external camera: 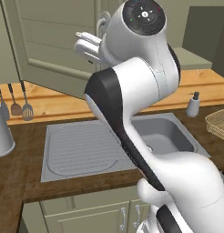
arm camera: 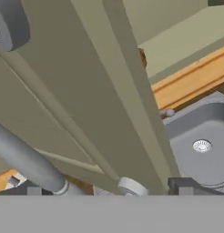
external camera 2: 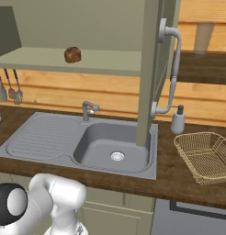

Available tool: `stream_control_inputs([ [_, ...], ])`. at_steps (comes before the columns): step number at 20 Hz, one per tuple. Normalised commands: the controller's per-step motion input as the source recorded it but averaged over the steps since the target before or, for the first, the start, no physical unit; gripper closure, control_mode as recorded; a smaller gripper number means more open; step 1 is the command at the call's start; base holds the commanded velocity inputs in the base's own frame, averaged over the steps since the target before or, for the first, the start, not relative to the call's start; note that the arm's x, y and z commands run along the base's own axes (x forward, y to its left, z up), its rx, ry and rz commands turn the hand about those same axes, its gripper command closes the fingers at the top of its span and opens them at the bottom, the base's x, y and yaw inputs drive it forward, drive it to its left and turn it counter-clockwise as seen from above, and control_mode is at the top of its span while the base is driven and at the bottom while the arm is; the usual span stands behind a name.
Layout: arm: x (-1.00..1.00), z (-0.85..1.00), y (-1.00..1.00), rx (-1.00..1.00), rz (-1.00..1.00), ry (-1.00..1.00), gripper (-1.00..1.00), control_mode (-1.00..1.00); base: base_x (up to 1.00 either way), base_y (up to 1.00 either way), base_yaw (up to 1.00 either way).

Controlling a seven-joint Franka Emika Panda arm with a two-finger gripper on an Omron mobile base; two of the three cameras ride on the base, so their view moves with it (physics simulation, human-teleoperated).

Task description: Open the cabinet, pick up the bread from the cabinet and place it in the basket. Then move the basket to the dining counter.

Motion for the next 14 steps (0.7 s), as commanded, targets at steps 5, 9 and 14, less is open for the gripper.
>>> stream_control_inputs([
  [5, -0.12, -0.12, -0.69, 0.25, 0.25, 0.0, -1.0, -1.0, 0.0, 0.0, 0.0],
  [9, -0.13, 0.0, -0.14, 0.17, 0.24, 0.02, -1.0, -1.0, 0.0, 0.0, 0.0],
  [14, -0.29, 0.01, 0.07, 0.12, 0.28, 0.01, -1.0, -1.0, 0.0, 0.0, 0.0],
])
